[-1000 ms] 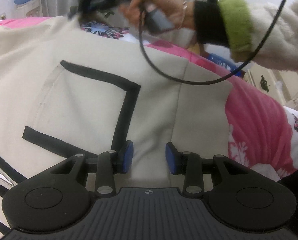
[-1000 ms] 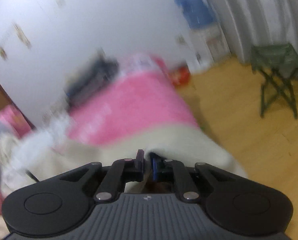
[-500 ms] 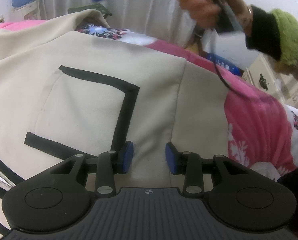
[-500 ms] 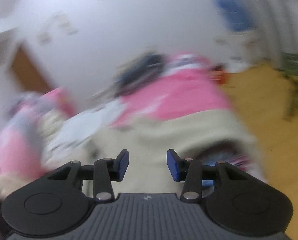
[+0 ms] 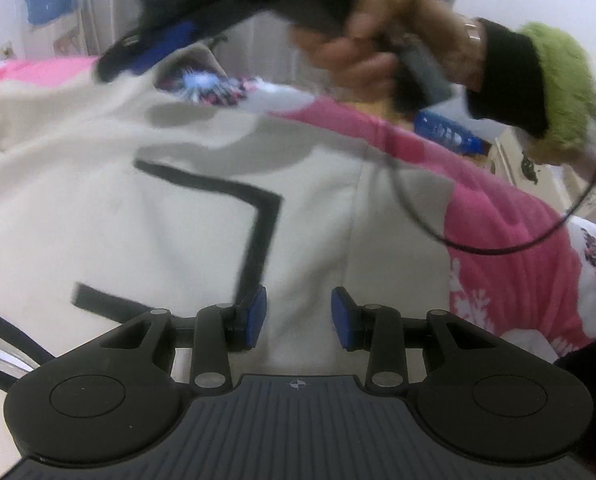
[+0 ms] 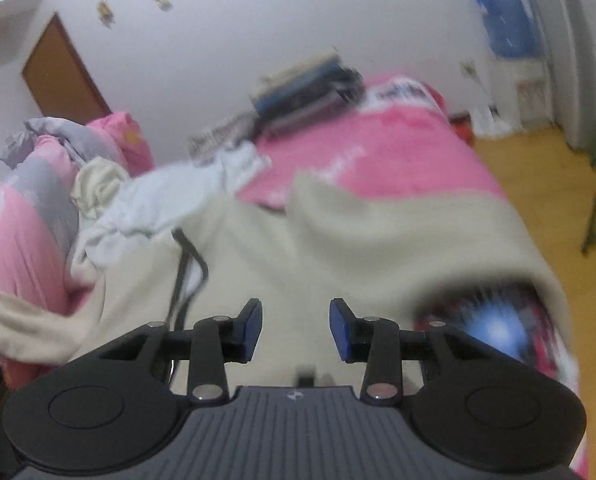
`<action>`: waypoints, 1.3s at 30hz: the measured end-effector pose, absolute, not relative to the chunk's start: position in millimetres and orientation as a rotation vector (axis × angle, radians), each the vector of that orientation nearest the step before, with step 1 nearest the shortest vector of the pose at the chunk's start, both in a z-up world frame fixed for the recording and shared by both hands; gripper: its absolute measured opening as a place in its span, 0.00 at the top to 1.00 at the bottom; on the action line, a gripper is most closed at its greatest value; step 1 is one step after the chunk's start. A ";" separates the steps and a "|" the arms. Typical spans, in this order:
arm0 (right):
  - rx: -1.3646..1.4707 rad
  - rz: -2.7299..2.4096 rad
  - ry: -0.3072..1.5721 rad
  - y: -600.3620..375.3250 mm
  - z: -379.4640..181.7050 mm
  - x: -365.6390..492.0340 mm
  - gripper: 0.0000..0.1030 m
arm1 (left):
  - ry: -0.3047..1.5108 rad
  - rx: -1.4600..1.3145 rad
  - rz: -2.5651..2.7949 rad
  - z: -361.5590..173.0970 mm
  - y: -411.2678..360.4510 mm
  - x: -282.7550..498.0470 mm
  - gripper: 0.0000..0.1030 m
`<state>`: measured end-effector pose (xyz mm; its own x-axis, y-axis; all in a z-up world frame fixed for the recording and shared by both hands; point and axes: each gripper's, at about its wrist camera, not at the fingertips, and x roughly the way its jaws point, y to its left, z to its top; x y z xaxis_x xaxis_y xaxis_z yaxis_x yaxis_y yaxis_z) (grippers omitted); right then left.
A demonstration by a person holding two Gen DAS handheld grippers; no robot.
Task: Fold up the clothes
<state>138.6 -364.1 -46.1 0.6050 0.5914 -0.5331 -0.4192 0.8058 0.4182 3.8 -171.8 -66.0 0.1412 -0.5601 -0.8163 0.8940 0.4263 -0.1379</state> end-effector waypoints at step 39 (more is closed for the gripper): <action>0.853 0.078 0.790 -520.6 -98.9 192.4 0.42 | 0.911 0.356 -0.924 -94.9 -141.4 46.6 0.64</action>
<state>192.4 -520.6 -98.9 0.7187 0.3625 -0.5933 0.2388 0.6727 0.7003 46.6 -141.4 -94.9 0.2774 -0.5302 -0.8012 0.8085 0.5794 -0.1035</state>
